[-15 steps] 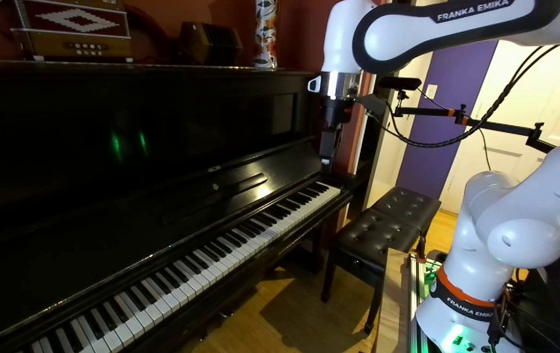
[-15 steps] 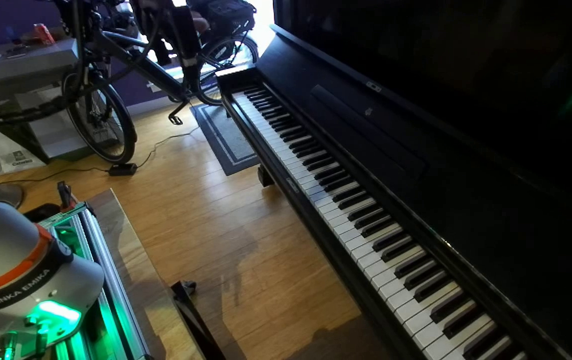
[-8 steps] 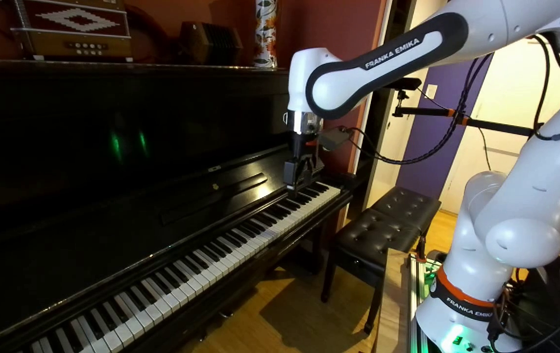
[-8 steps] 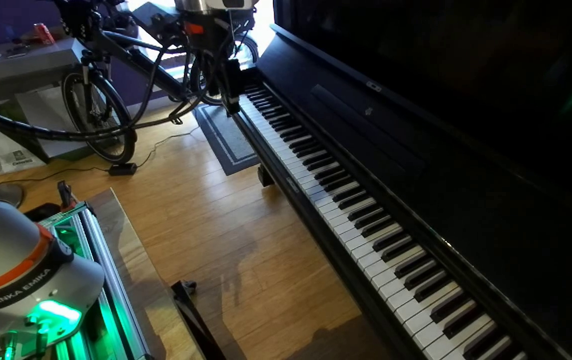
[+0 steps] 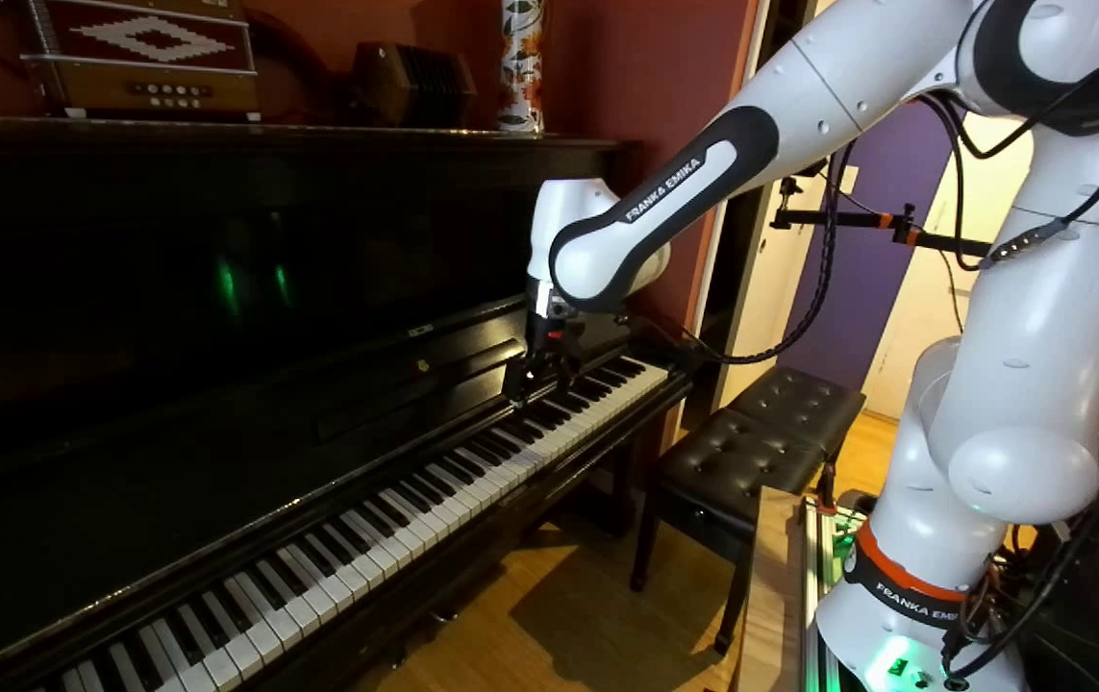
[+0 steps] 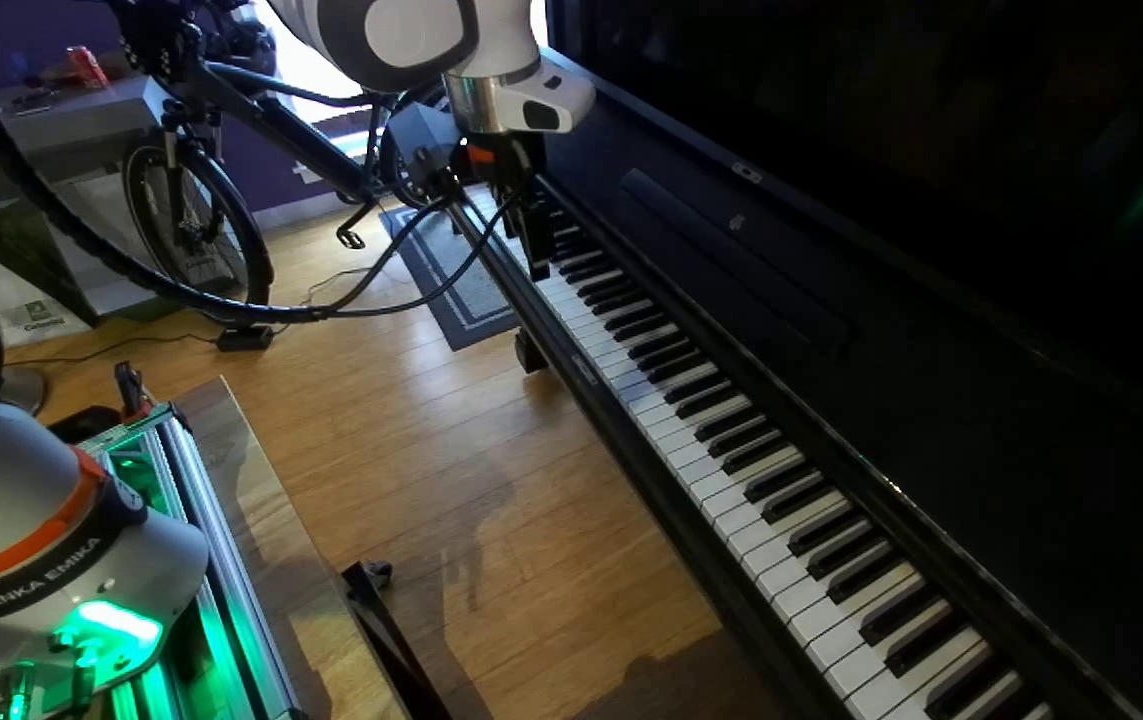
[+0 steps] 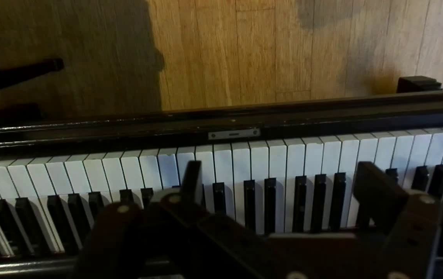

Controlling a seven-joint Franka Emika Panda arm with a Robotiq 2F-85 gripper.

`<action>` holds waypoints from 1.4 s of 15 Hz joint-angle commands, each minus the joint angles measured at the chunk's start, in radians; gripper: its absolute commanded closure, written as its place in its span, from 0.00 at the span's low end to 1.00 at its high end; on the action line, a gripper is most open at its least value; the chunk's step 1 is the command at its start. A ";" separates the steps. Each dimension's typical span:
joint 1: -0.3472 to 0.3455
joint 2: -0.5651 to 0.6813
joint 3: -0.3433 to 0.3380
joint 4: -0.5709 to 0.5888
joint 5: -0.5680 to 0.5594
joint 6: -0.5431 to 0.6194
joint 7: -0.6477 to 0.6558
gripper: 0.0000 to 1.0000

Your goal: Press two white keys on the piano

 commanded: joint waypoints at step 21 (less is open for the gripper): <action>0.010 0.387 -0.036 0.174 -0.025 0.267 0.032 0.37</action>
